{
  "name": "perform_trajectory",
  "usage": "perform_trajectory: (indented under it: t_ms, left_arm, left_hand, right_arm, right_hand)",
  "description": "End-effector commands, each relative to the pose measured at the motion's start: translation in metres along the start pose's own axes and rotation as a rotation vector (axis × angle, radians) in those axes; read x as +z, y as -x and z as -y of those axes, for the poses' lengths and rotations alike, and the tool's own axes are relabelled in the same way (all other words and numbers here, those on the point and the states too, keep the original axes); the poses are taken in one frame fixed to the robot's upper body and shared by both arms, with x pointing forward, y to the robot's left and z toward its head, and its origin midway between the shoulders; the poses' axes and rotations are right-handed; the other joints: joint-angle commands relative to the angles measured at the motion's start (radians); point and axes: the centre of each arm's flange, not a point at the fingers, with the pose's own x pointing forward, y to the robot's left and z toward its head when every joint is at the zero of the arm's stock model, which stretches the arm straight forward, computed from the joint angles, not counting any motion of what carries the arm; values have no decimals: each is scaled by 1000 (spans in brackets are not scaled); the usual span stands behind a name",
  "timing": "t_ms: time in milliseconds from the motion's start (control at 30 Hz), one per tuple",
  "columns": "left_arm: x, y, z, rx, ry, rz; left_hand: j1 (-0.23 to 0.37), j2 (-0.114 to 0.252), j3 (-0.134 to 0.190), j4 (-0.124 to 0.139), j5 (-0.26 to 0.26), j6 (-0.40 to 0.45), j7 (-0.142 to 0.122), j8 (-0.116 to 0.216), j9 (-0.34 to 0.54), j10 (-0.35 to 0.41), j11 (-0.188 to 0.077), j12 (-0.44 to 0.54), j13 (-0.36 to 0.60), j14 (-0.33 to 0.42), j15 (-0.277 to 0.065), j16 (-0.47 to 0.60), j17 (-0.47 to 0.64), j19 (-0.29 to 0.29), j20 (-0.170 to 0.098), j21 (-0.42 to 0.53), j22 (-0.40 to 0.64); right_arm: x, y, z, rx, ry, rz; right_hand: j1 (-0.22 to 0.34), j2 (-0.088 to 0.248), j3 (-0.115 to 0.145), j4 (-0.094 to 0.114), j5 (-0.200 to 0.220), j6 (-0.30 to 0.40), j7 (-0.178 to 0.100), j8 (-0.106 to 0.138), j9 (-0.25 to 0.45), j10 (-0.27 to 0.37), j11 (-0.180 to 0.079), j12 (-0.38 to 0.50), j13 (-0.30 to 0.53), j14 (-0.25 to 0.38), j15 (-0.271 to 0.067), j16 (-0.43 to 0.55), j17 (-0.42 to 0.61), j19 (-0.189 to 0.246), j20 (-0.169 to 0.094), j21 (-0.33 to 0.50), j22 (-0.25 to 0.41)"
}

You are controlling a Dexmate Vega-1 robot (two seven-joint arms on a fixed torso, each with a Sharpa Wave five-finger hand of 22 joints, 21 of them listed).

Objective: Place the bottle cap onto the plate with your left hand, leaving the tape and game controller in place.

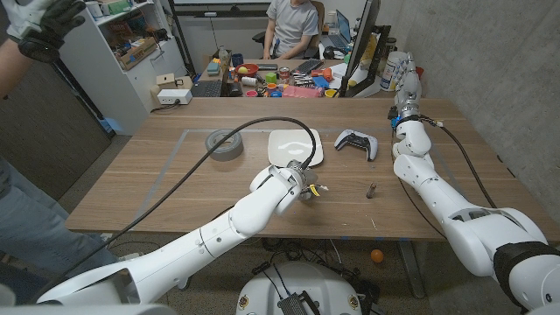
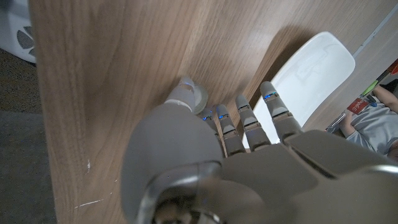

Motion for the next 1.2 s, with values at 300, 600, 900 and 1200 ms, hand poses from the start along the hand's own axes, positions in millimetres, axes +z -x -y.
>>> perform_trajectory:
  t_ms: [300, 600, 900, 1200]
  left_arm:
    - [17, 1, 9, 62, 41, -54]
    - [31, -3, 16, 46, 104, -69]
    - [39, -11, 10, 60, 222, -73]
    - [42, -16, 3, 72, 240, -65]
  left_hand:
    - [-12, 9, 4, 7, 0, 35, 62, -20, 267, -21, -1, -8, 13, 6, 4, -3, 10, 11, 2, 3, 6]
    - [60, 30, 42, -28, 5, 107, 97, 14, 282, 98, -5, 47, 49, 152, -14, 52, 28, 162, -4, 71, 15]
    - [301, 5, 111, -46, -10, 340, 168, 181, 414, 390, -1, 199, 245, 497, -143, 303, 248, 661, -208, 325, -10]
    - [289, 12, 110, -23, -10, 346, 175, 196, 442, 385, 9, 208, 282, 499, -123, 306, 273, 659, -217, 335, -13]
  right_arm:
    - [4, 1, -2, 23, -6, 12]
    - [-4, 4, 3, 9, -23, -2]
    - [-10, 8, 22, -31, -19, -22]
    - [-10, 9, 33, -33, -13, -29]
  right_hand:
    - [-8, -7, -7, 1, 6, -5, 3, -5, 6, -5, 3, -5, 3, -4, 6, -2, 5, 0, 3, -2, 4]
    - [-10, -8, -9, 1, 7, -6, 3, -4, 6, -4, 2, -4, 3, -5, 6, -3, 5, 2, 4, -2, 4]
    - [-13, -10, -11, 2, 8, -13, 2, -6, 6, -12, 3, -7, 3, -6, 6, -3, 5, 2, 6, -1, 4]
    - [-17, -10, -13, 4, 8, -21, 1, -8, 6, -15, 3, -7, 3, -8, 6, -3, 5, 2, 8, -1, 4]
